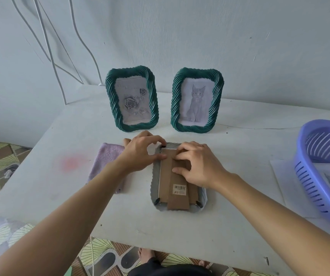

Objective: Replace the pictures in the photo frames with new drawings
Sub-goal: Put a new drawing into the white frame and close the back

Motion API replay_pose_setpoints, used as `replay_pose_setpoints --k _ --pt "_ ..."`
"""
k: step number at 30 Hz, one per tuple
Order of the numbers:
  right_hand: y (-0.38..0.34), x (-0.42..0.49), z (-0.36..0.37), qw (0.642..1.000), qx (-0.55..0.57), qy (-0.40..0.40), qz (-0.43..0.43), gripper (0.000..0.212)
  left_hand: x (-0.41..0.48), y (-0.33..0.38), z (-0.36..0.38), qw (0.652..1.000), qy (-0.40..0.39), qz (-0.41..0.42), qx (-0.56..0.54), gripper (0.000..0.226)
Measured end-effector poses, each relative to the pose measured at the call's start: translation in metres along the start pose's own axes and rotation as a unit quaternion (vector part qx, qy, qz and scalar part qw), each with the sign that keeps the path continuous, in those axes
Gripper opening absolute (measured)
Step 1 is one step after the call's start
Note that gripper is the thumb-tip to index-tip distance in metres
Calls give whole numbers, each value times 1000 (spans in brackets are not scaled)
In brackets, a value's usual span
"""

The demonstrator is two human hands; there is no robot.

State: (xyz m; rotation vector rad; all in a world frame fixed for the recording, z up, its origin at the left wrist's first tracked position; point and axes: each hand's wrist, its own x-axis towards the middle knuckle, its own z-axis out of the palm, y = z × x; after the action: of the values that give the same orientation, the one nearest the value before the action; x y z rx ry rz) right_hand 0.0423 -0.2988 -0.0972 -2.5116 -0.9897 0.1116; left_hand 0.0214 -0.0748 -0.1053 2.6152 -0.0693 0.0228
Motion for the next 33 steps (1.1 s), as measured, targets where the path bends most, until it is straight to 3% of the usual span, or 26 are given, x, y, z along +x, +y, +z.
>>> replay_pose_setpoints --k 7,11,15,25,33 --pt "-2 0 2 1000 1 13 10 42 6 -8 -4 998 -38 44 -4 41" --pt "-5 2 2 1000 -2 25 13 48 10 -15 0 994 -6 104 -40 44" --pt "-6 2 2 999 -1 28 18 50 8 -14 -1 991 30 128 -1 49" --pt "-24 -5 3 996 -76 3 43 53 1 -10 4 996 63 65 -8 47" --pt "-35 -5 -4 996 -36 -25 82 39 -6 -7 6 995 87 38 -9 49"
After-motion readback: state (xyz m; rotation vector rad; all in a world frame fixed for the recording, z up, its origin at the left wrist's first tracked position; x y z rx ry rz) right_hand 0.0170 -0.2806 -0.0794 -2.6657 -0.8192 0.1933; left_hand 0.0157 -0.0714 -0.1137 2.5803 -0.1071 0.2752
